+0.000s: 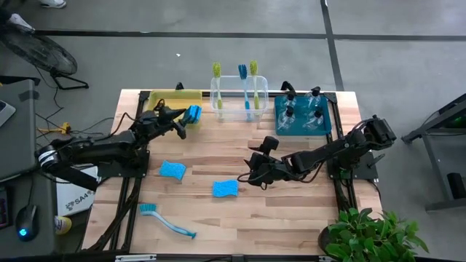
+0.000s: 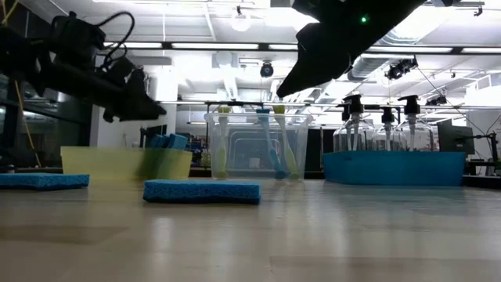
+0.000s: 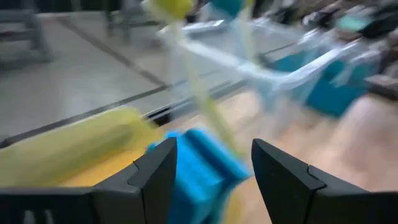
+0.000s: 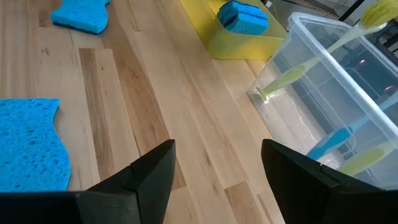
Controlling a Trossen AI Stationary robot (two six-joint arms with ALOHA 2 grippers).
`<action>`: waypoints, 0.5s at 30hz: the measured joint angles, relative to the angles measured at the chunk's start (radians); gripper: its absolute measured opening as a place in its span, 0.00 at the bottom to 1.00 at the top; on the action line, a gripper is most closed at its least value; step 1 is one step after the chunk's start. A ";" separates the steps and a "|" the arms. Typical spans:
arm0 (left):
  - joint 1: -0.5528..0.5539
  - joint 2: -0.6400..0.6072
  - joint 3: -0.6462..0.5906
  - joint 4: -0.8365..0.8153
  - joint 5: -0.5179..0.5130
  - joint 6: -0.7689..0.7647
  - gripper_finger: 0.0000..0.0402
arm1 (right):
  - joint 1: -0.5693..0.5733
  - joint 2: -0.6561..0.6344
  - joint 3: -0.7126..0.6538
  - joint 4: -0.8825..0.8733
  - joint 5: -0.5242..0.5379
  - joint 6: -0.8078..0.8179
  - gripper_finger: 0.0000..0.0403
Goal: Pick & Place Kitchen Sink Supplies
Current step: Put the blue dish brush into the transparent container
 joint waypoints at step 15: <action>-0.167 -0.268 0.291 -0.695 0.426 -0.025 0.50 | 0.000 0.000 0.000 -0.067 -0.159 0.087 0.58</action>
